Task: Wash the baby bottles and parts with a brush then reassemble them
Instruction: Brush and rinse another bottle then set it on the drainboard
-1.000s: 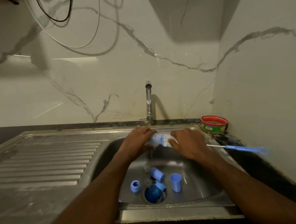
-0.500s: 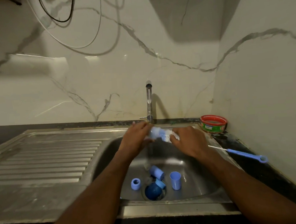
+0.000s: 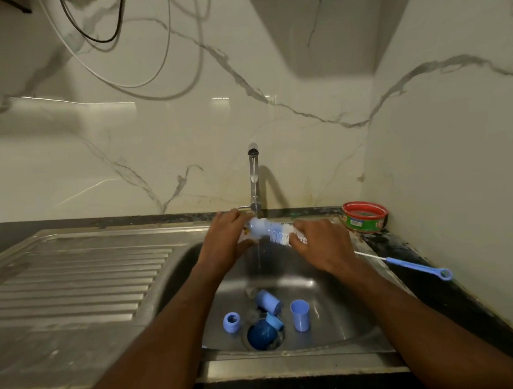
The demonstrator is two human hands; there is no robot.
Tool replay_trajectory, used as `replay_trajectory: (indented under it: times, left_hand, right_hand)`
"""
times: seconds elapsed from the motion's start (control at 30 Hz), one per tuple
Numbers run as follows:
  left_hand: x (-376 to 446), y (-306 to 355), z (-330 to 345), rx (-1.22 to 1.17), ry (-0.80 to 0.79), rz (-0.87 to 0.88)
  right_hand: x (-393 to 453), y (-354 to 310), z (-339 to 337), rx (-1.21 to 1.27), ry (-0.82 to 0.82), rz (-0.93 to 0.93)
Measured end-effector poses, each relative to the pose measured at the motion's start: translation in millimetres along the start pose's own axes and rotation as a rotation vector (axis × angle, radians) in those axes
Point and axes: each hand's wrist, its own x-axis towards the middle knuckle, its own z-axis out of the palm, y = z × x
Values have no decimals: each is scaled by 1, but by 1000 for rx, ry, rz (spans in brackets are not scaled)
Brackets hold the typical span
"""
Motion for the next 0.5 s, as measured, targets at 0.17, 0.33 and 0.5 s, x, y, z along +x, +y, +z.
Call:
replay_trajectory:
  times: [0.17,0.33,0.5]
  left_hand:
    - [-6,6,4,-68,-169,216]
    - [-5,8,4,-118,-129,142]
    - [-1,-1,-2,-137,12,-30]
  right_hand:
    - [-2,-2,3,-61,-61,-18]
    - [1,0,-3,-53,-49,13]
    - [3,-2,-6,-4,-69,34]
